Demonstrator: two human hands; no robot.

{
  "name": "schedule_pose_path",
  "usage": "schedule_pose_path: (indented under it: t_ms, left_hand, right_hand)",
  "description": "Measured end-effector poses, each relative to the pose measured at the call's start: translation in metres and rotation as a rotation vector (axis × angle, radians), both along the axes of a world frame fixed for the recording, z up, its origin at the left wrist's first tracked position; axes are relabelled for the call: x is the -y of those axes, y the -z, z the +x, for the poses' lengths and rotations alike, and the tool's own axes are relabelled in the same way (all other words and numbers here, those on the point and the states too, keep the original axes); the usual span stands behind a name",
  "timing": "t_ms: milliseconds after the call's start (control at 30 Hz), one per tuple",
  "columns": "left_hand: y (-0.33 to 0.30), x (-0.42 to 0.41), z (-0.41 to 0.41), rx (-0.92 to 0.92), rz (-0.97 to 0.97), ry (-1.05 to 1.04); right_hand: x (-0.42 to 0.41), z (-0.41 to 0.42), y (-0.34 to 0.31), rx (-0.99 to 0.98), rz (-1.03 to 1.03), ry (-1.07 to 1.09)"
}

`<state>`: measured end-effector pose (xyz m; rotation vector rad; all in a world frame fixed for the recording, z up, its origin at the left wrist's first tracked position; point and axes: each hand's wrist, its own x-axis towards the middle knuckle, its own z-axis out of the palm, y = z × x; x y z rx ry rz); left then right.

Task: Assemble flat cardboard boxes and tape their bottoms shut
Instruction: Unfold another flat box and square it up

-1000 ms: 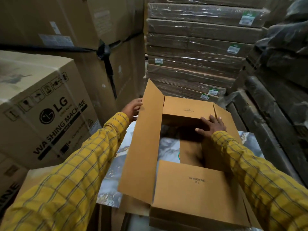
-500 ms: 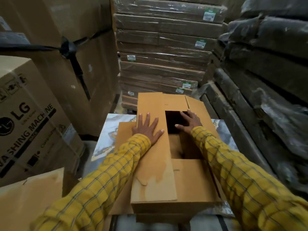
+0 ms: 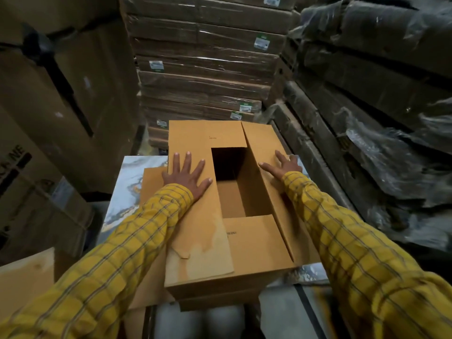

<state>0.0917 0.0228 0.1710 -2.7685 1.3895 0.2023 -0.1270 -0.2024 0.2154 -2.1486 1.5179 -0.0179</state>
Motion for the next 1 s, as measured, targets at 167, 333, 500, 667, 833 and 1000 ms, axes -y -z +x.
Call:
schedule_pose_path:
  t_ms: [167, 333, 500, 667, 833, 1000]
  left_hand:
    - [0.000, 0.001, 0.000, 0.003, -0.001, 0.002]
    - [-0.002, 0.001, -0.001, -0.005, -0.010, -0.003]
    - [-0.005, -0.002, -0.003, -0.037, -0.031, -0.024]
    - [-0.004, -0.001, -0.001, -0.053, -0.027, -0.019]
    - [0.001, 0.002, -0.002, -0.023, -0.002, -0.018]
    - [0.002, 0.018, -0.005, 0.042, -0.023, 0.252]
  right_hand:
    - [-0.007, 0.008, -0.056, -0.114, -0.227, 0.011]
    - [-0.059, 0.038, -0.111, 0.060, -0.287, -0.112]
    - [-0.123, 0.082, -0.102, 0.093, -0.111, -0.293]
    - [-0.149, 0.083, -0.030, -0.207, -0.031, -0.472]
    - [-0.157, 0.044, 0.033, -0.196, -0.337, -0.568]
    - [-0.156, 0.043, 0.049, -0.139, -0.399, -0.570]
